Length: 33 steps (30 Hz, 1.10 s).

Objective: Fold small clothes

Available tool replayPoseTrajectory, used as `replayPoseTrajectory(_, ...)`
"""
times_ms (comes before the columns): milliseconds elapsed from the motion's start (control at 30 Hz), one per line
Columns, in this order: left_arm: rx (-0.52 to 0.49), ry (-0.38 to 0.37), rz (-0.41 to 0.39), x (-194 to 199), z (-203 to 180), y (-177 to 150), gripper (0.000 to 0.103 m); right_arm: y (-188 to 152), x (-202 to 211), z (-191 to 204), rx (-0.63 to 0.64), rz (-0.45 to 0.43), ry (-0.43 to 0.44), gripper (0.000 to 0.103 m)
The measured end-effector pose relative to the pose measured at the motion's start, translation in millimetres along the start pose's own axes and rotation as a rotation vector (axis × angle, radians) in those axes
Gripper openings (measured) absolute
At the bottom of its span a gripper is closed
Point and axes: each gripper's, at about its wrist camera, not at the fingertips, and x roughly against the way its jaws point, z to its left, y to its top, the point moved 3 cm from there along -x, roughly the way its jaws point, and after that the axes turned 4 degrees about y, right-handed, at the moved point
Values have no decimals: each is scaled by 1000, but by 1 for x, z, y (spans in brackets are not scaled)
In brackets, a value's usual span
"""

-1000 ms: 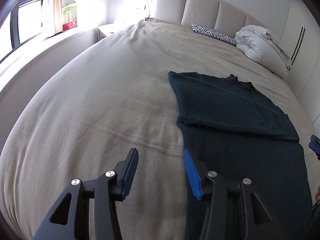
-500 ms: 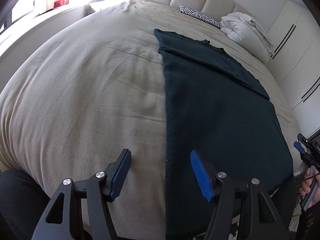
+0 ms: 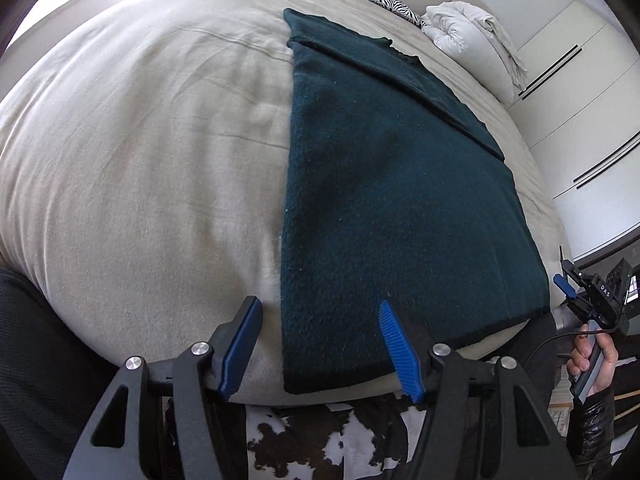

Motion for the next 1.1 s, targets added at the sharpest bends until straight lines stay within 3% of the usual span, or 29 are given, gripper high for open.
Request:
replayPoseTrajectory(167,29,-30,25,-3,5,2,59,0,19,-26,-49,11,-39,55)
replayPoseTrajectory(400,46,-22,46,-6,11,1,36,-10,12,-62,-175,146,-37,55)
replayPoseTrajectory(633,51,-32,55,-6,13,-1,33,-19,-10,-57,-176,230,3,52)
replayPoseTrajectory(767,51,-37,53,-6,14,-2,31,-17,-19,-56,-170,276,-6,42)
replayPoseTrajectory(800,51,-34,52,-6,15,-3,26,-17,-20,-57,-177,286,0,35)
replayPoseTrajectory(900,58,-43,60,-7,18,-3,10,-18,-21,-60,-183,300,13,31)
replayPoseTrajectory(1033,51,-47,54,-4,18,-4,8,-21,-19,-60,-175,315,33,21)
replayPoseTrajectory(1100,49,-54,44,0,18,-4,7,-24,-18,-59,-168,311,41,8)
